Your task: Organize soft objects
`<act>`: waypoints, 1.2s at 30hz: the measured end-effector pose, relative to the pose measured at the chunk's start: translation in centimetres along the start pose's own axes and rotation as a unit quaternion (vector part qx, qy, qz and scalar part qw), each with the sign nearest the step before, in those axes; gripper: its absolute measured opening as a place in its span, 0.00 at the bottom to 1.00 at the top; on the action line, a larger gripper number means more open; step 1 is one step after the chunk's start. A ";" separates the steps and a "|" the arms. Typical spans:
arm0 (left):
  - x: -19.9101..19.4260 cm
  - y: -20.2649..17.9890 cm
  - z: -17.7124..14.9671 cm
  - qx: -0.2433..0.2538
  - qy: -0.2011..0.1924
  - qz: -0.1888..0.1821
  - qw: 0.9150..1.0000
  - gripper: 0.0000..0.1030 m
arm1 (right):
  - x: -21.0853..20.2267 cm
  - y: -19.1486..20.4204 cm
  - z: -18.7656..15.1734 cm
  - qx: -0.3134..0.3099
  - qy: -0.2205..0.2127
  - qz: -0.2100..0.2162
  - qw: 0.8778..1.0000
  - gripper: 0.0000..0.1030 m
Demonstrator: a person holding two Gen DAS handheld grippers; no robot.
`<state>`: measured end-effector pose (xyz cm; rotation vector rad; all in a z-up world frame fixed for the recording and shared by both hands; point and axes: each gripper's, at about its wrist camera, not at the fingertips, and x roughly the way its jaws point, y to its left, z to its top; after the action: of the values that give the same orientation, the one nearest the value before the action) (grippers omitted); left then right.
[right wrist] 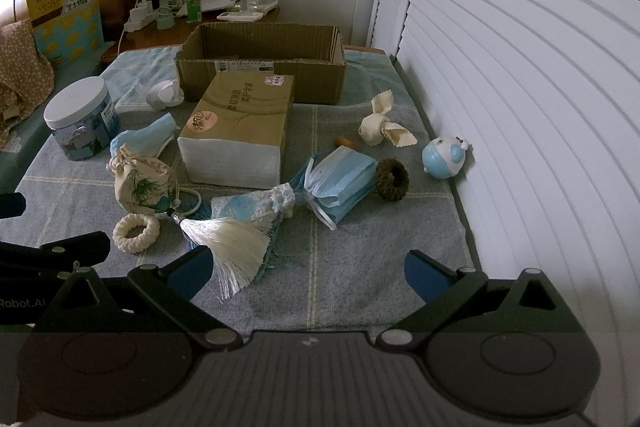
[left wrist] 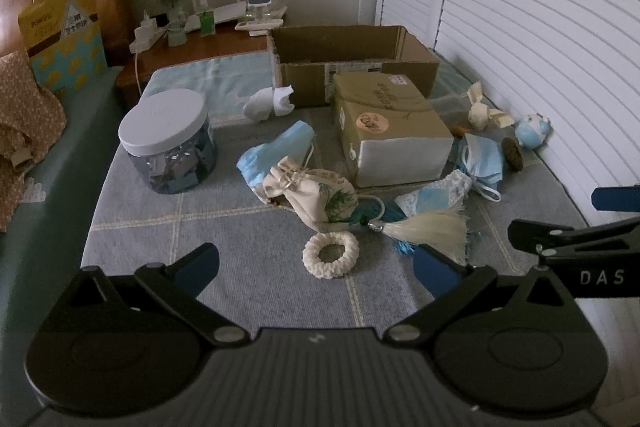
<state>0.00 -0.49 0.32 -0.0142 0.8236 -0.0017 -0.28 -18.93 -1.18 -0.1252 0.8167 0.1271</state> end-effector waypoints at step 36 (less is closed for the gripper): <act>3.8 0.5 -1.5 0.078 -0.030 -0.058 0.995 0.97 | 1.4 0.1 -0.8 -0.063 -0.038 0.046 0.996 1.00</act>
<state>1.48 -0.06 -3.44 0.0847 0.7595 -0.1749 0.09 -18.85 -2.75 -0.2000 0.7380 0.2680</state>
